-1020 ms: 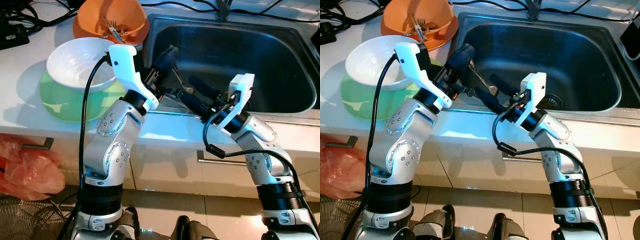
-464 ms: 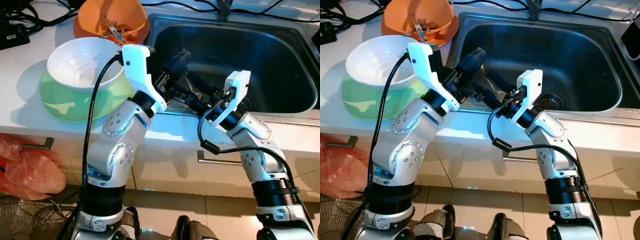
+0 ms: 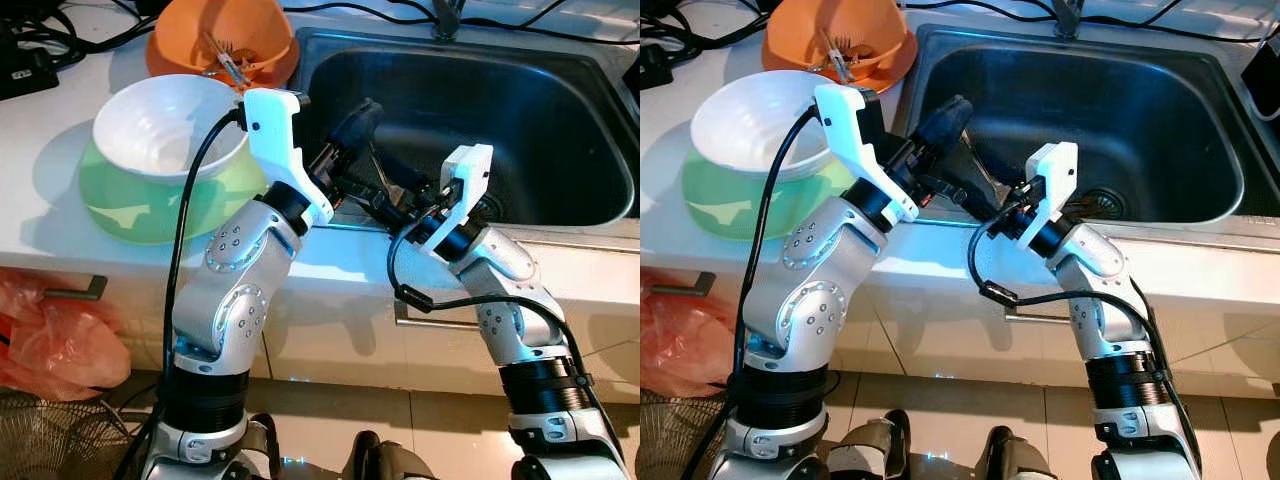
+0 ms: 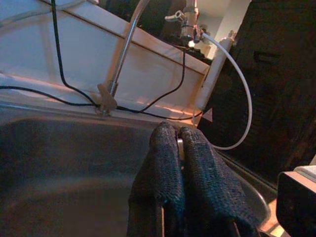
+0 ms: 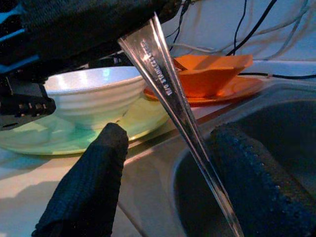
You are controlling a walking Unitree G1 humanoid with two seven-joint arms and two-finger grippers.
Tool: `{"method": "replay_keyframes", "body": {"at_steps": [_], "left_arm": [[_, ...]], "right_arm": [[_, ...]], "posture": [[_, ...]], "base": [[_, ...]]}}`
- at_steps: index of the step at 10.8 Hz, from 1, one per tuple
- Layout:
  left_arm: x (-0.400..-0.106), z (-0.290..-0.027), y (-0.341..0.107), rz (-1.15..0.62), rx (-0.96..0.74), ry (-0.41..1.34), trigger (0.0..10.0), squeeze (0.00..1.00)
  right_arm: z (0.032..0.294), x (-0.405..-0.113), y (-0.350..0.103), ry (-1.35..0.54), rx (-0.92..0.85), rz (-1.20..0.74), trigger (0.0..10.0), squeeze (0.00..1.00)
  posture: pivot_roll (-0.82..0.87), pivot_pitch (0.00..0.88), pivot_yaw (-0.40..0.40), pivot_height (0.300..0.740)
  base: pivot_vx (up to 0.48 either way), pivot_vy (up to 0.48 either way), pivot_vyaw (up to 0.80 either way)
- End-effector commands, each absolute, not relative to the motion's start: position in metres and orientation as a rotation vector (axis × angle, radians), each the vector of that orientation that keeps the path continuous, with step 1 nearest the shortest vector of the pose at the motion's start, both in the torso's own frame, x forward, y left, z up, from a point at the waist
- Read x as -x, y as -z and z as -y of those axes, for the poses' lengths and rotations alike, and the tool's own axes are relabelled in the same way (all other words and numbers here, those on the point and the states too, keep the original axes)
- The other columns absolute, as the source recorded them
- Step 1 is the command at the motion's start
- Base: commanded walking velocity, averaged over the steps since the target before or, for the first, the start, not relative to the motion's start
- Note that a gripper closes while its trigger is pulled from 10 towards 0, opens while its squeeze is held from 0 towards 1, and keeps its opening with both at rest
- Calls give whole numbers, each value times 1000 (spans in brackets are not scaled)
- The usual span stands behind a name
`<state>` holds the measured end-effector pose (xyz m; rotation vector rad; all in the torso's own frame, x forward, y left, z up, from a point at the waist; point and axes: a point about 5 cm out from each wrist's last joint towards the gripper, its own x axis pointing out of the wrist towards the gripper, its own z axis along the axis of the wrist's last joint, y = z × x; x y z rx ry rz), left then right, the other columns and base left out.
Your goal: Kitchen organization
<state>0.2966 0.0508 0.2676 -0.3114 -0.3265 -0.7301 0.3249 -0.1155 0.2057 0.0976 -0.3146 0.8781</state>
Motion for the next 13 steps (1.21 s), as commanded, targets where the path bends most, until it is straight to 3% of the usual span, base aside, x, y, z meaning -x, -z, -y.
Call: {"method": "replay_keyframes", "body": {"at_steps": [1, 2, 10, 11, 13], "left_arm": [[-290, -44, -277, 360, 313, 776, 10000, 0], [-290, -44, -277, 361, 313, 774, 10000, 0], [-289, -43, -281, 390, 297, 770, 10000, 0], [-289, -43, -280, 391, 297, 770, 10000, 949], [-288, -42, -281, 393, 305, 780, 10000, 1000]], "right_arm": [[113, -326, -201, -879, -83, 288, 4510, 0], [115, -329, -200, -853, -79, 284, 0, 0], [111, -330, -195, -857, -76, 281, 0, 0], [111, -330, -195, -856, -76, 282, 0, 0], [110, -330, -194, -855, -74, 281, 0, 0]], "posture": [[212, 208, -22, 740], [212, 209, -23, 740], [217, 199, -25, 740], [216, 198, -25, 740], [218, 201, -27, 740]], "base": [[0, 0, 0], [0, 0, 0], [0, 0, 0], [0, 0, 0], [0, 0, 0]]}}
